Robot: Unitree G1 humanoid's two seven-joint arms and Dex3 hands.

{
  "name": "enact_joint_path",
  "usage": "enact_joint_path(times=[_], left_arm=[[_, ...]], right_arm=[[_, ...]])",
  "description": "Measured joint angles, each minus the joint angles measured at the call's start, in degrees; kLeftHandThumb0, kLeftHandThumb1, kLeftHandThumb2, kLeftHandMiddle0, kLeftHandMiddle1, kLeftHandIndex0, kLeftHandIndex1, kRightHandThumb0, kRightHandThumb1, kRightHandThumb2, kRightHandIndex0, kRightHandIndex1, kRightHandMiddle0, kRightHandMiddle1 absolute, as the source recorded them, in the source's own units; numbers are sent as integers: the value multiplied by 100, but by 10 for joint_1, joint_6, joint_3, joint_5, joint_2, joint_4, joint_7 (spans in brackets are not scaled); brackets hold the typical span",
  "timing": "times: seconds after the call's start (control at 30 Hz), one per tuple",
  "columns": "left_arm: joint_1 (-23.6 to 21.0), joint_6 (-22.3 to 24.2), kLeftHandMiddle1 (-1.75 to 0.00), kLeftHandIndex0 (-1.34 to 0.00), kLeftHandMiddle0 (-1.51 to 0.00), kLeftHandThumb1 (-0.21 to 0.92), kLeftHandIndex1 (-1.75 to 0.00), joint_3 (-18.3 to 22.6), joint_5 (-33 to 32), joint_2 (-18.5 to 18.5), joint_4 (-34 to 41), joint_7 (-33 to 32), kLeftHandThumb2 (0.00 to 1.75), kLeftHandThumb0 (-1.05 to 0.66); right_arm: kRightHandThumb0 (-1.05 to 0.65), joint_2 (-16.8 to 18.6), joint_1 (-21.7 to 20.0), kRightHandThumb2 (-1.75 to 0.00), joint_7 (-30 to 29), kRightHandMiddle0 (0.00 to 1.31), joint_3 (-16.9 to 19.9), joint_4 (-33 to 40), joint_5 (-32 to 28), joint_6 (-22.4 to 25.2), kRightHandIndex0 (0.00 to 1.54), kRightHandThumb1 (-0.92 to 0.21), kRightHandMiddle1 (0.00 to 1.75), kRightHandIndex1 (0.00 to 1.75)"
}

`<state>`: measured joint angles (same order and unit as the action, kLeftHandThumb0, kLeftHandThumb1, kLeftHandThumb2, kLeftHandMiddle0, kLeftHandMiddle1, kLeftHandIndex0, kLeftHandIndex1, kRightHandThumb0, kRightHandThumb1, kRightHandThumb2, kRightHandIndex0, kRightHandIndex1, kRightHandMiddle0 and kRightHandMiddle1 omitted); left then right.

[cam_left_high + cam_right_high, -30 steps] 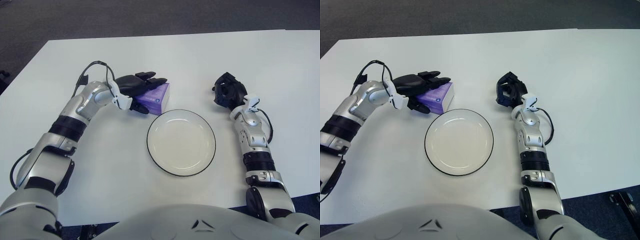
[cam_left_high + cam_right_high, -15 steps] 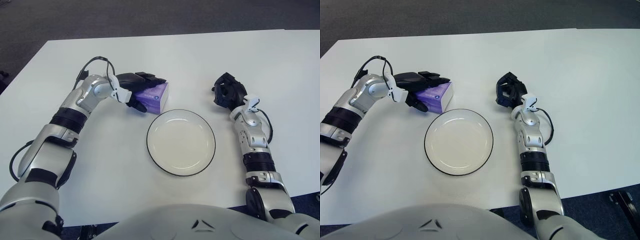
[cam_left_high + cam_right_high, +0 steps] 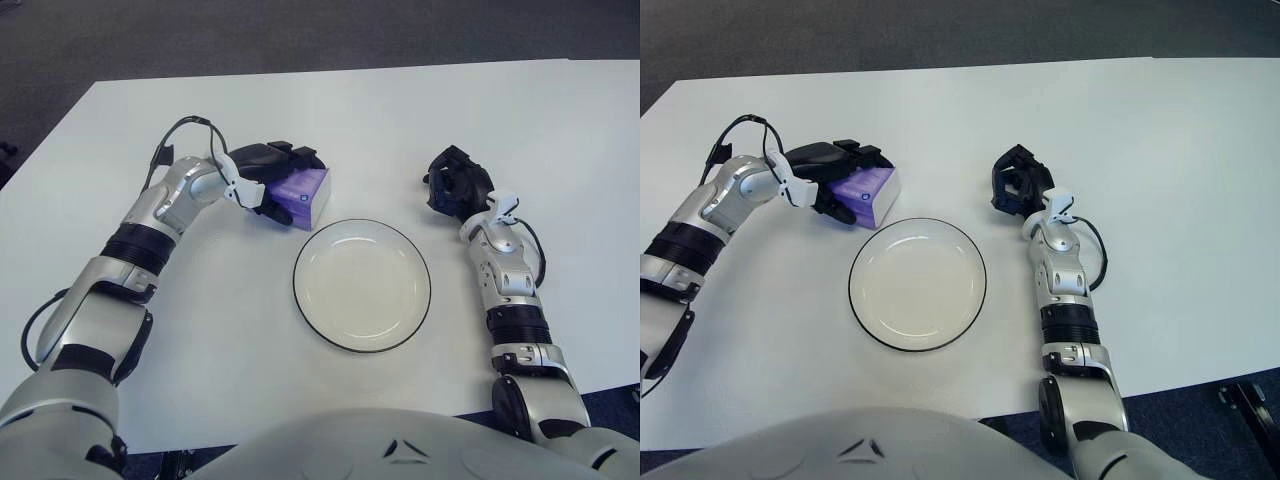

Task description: Put the tissue paper into the plate.

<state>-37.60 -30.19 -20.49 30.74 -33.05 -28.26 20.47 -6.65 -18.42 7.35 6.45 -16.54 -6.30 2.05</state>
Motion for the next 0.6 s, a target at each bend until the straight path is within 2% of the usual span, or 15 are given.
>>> enact_joint_path(times=[0.07,0.3,0.6], left_arm=[[10,4,-174,-50,-68,19,-172,5,11,5,1,-38,144,-3],[35,-24,-168,-51,-75,15,-174,13,39,7,-4,-152,149,0],[50,-55,-162,-55,-82,10,-175,30,69,5,-10,-258,153,0]], right_arm=[[-42,0,0,-106,0,46,0,0,0,0,103,-52,175,175],[-42,-1,0,-107,0,46,1,1,0,1,103,-52,175,175],[-42,-2,0,-107,2,46,3,0,0,1,102,-52,175,175]])
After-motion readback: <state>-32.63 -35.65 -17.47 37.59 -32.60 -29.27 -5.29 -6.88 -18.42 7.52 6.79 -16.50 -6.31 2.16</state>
